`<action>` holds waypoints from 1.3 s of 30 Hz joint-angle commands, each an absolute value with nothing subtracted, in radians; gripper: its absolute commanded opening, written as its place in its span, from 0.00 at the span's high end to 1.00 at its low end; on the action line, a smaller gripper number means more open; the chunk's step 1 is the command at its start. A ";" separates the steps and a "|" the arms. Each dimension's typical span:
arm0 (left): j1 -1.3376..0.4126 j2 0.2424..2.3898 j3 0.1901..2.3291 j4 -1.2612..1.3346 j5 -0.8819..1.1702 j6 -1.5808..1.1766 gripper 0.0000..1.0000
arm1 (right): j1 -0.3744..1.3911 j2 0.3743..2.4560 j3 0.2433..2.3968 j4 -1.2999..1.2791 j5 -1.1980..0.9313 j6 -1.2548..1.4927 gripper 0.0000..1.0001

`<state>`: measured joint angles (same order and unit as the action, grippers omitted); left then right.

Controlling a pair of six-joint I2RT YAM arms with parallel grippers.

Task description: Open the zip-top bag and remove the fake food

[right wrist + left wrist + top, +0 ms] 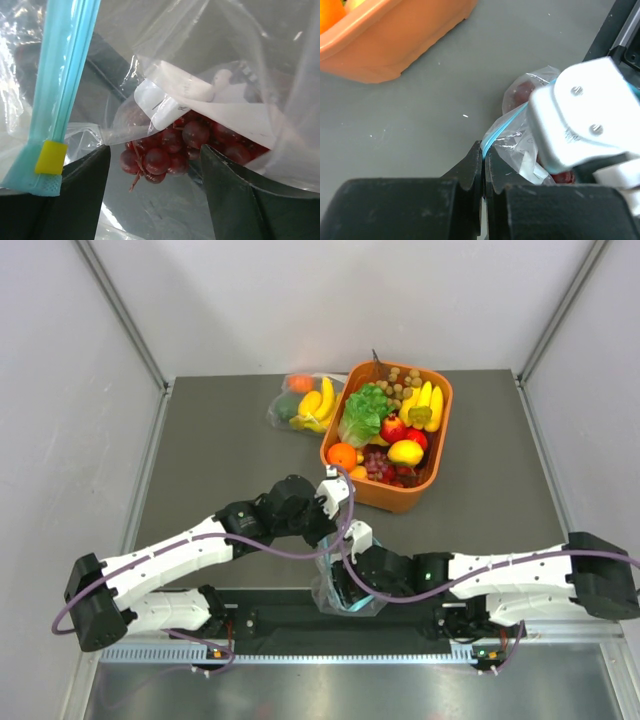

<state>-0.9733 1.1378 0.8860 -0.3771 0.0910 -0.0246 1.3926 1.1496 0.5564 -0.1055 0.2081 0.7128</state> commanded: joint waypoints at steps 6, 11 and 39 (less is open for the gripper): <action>-0.965 1.127 0.904 -0.341 0.052 -0.008 0.99 | 1.485 1.270 0.571 -0.084 0.196 0.802 0.26; -0.965 1.123 0.904 -0.339 0.052 -0.009 0.99 | 1.506 1.322 0.531 -0.032 0.250 0.853 0.47; -0.963 0.985 0.861 -0.270 0.264 0.017 0.07 | 1.319 0.850 0.457 -0.250 0.687 0.804 1.00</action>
<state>-0.9676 0.9756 0.8631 -0.3153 0.1955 0.0101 1.3594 0.8711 0.4561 -0.2630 0.6064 0.8356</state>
